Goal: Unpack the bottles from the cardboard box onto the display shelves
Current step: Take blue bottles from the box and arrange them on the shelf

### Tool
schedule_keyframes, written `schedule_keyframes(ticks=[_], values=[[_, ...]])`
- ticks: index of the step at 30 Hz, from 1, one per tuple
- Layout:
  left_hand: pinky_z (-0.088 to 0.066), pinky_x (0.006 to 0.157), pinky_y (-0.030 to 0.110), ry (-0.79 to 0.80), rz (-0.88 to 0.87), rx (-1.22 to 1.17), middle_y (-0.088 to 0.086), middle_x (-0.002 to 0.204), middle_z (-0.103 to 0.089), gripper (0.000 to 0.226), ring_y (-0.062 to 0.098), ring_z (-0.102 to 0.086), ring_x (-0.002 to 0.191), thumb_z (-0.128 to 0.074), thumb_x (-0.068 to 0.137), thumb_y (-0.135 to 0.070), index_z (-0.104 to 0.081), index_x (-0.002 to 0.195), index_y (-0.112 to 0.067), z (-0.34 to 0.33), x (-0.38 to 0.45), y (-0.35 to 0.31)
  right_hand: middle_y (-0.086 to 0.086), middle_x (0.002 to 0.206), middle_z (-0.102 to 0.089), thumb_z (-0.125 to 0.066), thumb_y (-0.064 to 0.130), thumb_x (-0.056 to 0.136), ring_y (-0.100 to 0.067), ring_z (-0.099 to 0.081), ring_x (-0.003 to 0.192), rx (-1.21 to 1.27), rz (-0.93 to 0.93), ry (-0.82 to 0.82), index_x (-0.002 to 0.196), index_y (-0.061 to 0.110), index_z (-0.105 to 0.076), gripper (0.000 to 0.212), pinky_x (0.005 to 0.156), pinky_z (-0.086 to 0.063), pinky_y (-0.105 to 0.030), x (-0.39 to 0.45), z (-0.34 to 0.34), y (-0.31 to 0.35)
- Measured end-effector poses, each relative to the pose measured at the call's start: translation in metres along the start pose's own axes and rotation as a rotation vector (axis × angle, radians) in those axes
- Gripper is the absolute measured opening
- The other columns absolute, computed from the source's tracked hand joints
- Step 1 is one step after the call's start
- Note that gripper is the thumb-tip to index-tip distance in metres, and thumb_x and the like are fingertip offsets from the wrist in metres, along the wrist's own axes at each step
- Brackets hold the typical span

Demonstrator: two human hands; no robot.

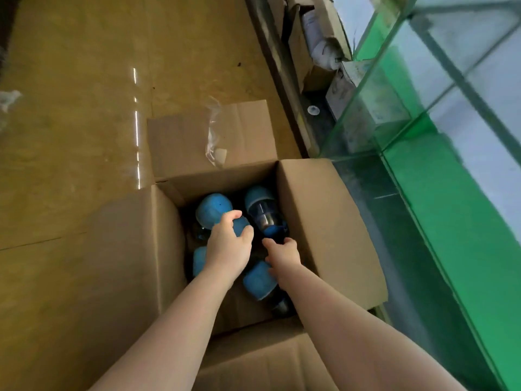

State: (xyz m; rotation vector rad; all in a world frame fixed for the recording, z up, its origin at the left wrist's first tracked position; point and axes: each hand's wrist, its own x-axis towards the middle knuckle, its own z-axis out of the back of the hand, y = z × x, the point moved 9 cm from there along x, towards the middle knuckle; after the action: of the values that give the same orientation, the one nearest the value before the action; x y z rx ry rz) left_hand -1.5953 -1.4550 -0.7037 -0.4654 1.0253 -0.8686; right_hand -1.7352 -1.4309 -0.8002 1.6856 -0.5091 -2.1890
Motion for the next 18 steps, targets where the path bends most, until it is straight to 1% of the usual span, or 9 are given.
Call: schedule_keyframes(ticks=[2,3,6,7,9,11,13,16,18], values=[[-0.043,0.080,0.022,-0.019,-0.001,-0.016,0.003,0.131,-0.046,0.041,0.017,-0.052,0.105,-0.051,0.094,-0.021,-0.045,0.135,-0.021,-0.009,0.020,0.027,-0.014,0.134,-0.047,-0.060,0.030,0.088,-0.030,-0.053,0.114,0.149,-0.034,-0.009,0.148,0.015,-0.019,0.074,0.083,-0.050,-0.038,0.032,-0.010,-0.016],[-0.044,0.080,0.021,-0.029,-0.001,-0.026,0.002,0.130,-0.045,0.042,0.017,-0.052,0.105,-0.051,0.094,-0.021,-0.045,0.135,-0.022,-0.012,0.030,0.038,-0.014,0.134,-0.046,-0.062,0.032,0.087,-0.031,-0.053,0.114,0.220,-0.040,-0.015,0.147,0.015,-0.021,0.074,0.076,-0.049,-0.038,0.046,-0.015,-0.020],[-0.039,0.100,0.032,-0.073,-0.005,-0.041,0.008,0.137,-0.045,0.043,0.023,-0.050,0.119,-0.054,0.093,-0.023,-0.046,0.135,-0.021,-0.018,0.052,0.063,-0.013,0.137,-0.044,-0.066,0.037,0.083,-0.033,-0.050,0.118,0.386,-0.044,-0.007,0.142,0.012,-0.032,0.072,0.064,-0.048,-0.036,0.076,-0.028,-0.020],[-0.039,0.099,0.033,-0.077,-0.009,-0.045,0.008,0.138,-0.045,0.043,0.023,-0.049,0.120,-0.054,0.093,-0.023,-0.045,0.135,-0.022,-0.019,0.056,0.066,-0.013,0.140,-0.043,-0.067,0.039,0.083,-0.034,-0.048,0.122,0.433,-0.047,0.005,0.143,0.013,-0.032,0.074,0.068,-0.048,-0.039,0.082,-0.031,-0.017],[-0.040,0.090,0.028,-0.061,-0.027,-0.034,0.006,0.137,-0.045,0.043,0.020,-0.050,0.116,-0.052,0.094,-0.024,-0.044,0.136,-0.023,-0.022,0.063,0.066,-0.013,0.145,-0.038,-0.064,0.039,0.086,-0.035,-0.041,0.129,0.498,-0.057,0.045,0.145,0.013,-0.030,0.072,0.088,-0.045,-0.048,0.092,-0.036,-0.011],[-0.035,0.085,0.024,-0.056,-0.076,-0.018,0.006,0.134,-0.048,0.043,0.013,-0.053,0.098,-0.051,0.095,-0.024,-0.043,0.137,-0.021,-0.022,0.067,0.056,-0.014,0.148,-0.035,-0.059,0.037,0.091,-0.036,-0.036,0.134,0.550,-0.075,0.094,0.145,0.013,-0.030,0.066,0.101,-0.038,-0.050,0.097,-0.039,-0.004],[-0.033,0.086,0.023,-0.062,-0.128,-0.014,0.007,0.136,-0.047,0.042,0.013,-0.053,0.097,-0.051,0.095,-0.025,-0.043,0.137,-0.022,-0.020,0.071,0.043,-0.014,0.149,-0.034,-0.058,0.037,0.091,-0.036,-0.034,0.135,0.621,-0.110,0.113,0.145,0.015,-0.031,0.064,0.105,-0.037,-0.049,0.100,-0.040,0.000],[-0.038,0.097,0.031,-0.054,-0.141,-0.043,0.006,0.141,-0.042,0.042,0.020,-0.046,0.120,-0.049,0.095,-0.028,-0.042,0.137,-0.026,-0.021,0.074,0.033,-0.014,0.149,-0.033,-0.062,0.037,0.088,-0.035,-0.035,0.135,0.734,-0.181,0.104,0.146,0.016,-0.030,0.069,0.107,-0.037,-0.047,0.103,-0.041,-0.001],[-0.041,0.092,0.032,-0.052,-0.143,-0.069,0.005,0.141,-0.042,0.041,0.017,-0.046,0.115,-0.047,0.096,-0.030,-0.042,0.136,-0.028,-0.021,0.077,0.031,-0.013,0.149,-0.033,-0.065,0.036,0.087,-0.034,-0.037,0.134,0.791,-0.214,0.110,0.146,0.017,-0.030,0.072,0.106,-0.037,-0.045,0.106,-0.044,-0.003]])
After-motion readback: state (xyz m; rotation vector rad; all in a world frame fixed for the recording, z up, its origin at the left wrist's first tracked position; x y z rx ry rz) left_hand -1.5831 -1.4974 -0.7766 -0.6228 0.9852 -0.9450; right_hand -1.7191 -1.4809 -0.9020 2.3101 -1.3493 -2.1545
